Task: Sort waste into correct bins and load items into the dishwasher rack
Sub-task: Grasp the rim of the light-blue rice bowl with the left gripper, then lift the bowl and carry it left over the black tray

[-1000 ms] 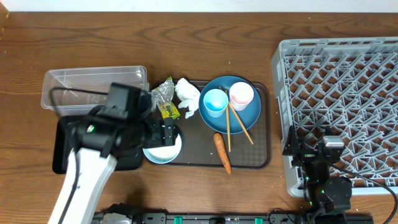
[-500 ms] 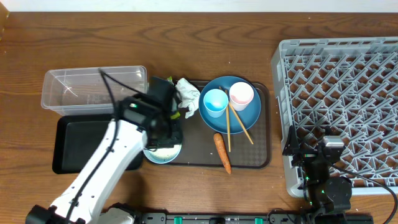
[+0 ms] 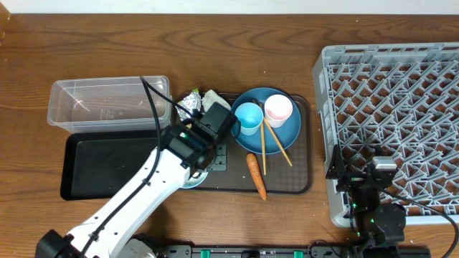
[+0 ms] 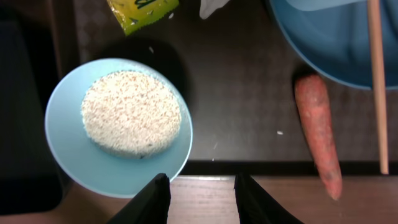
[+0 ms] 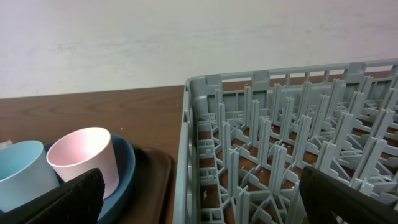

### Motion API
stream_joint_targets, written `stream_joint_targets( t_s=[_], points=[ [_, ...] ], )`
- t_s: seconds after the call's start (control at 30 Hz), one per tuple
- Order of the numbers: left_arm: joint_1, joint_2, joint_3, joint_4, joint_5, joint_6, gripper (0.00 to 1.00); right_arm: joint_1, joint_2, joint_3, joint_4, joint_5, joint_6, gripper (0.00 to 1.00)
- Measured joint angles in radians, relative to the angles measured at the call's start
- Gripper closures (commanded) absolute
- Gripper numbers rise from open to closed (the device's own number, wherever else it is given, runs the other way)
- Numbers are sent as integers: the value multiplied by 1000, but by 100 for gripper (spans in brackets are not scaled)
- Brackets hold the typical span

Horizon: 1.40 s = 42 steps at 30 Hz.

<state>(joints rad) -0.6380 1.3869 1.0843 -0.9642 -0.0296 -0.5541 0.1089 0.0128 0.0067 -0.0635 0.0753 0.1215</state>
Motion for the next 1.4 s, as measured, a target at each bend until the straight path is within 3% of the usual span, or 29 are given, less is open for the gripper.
stream_joint_targets(
  t_s=[0.6,1.4],
  points=[
    [-6,90,-154,199,-87,-23,61,0,0,0,0,0,0,1],
    [-6,204,-158,214,-90,-23,62,0,0,0,0,0,0,1]
  ],
)
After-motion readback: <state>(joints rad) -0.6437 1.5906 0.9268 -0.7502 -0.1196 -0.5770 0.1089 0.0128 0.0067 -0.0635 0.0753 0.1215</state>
